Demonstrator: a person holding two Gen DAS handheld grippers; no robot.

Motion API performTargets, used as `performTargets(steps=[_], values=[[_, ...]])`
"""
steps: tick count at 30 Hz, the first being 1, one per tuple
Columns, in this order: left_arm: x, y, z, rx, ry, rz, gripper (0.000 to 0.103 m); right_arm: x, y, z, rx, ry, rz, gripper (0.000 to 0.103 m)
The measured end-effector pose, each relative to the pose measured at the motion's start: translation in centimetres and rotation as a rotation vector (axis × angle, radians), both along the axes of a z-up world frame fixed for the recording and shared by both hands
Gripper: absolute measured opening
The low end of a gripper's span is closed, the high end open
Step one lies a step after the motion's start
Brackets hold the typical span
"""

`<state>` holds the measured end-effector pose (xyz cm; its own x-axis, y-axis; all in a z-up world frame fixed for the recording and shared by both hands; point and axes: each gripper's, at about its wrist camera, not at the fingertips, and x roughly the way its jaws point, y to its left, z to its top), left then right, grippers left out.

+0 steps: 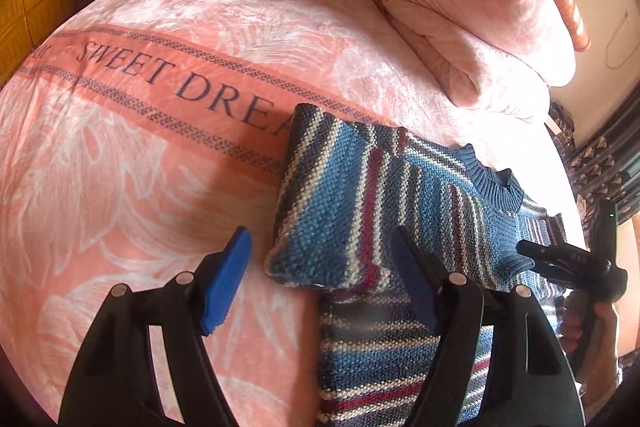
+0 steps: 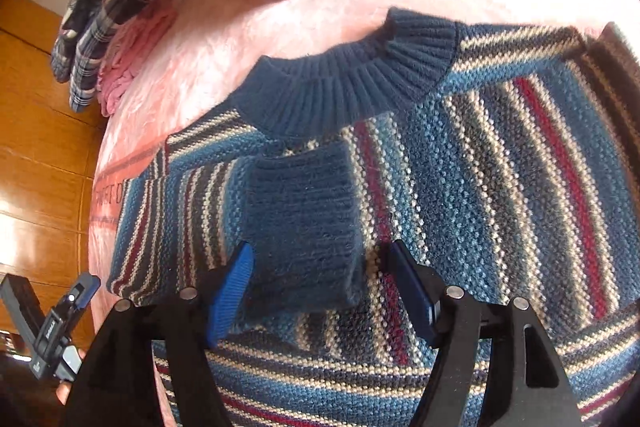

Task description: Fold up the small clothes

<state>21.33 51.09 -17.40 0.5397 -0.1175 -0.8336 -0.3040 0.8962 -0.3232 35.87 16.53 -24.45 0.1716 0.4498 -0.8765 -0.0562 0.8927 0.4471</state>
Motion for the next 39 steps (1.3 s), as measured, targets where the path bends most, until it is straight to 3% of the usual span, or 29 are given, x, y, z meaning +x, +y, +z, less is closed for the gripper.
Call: performTargets(steps=[1,2,5,6,10,16,19,23,26,30,34,37,39], values=[[0.0,-0.1,0.0,0.0,0.0,0.0,0.072,0.1,0.0,-0.1,-0.008,0.0,-0.004,0.066],[0.0,-0.3,0.0,0.002,0.002,0.0,0.072,0.2,0.2,0.1,-0.024,-0.016,0.002,0.049],[-0.1,-0.5,-0.1,0.011,0.011,-0.001,0.072,0.1,1.3,1.4,-0.034,-0.065,0.078,0.015],[0.0,-0.5,-0.1,0.016,0.015,-0.002,0.072,-0.1,1.3,2.0,-0.008,-0.084,0.098,0.013],[0.0,-0.2,0.2,0.018,0.01,0.014,0.072,-1.0,-0.5,6.0,0.022,-0.207,0.097,0.012],[1.5,-2.1,0.2,0.049,0.017,-0.014,0.072,-0.9,-5.0,9.4,-0.09,-0.332,0.025,0.012],[2.7,-3.8,-1.1,0.097,0.056,-0.041,0.072,-0.2,-6.5,7.8,-0.13,-0.293,-0.003,0.012],[3.8,-5.2,-4.3,0.162,0.154,-0.073,0.072,0.3,-7.0,3.2,-0.231,-0.191,0.006,0.014],[4.1,-5.2,-6.5,0.161,0.214,-0.092,0.072,-0.1,-7.3,1.3,-0.298,-0.159,0.015,0.028],[3.4,-4.1,-5.5,0.102,0.18,-0.054,0.072,-1.3,-8.2,3.6,-0.273,-0.213,-0.003,0.028],[2.6,-5.7,-2.3,0.065,0.063,-0.072,0.079,-2.3,-8.1,7.0,-0.175,-0.319,0.006,0.031],[3.0,-8.0,-2.0,0.058,0.052,-0.134,0.08,-2.5,-6.8,6.2,-0.14,-0.278,0.069,0.031],[3.3,-9.4,-2.7,0.076,0.062,-0.172,0.08,-2.6,-6.3,4.6,-0.177,-0.246,0.083,0.031]])
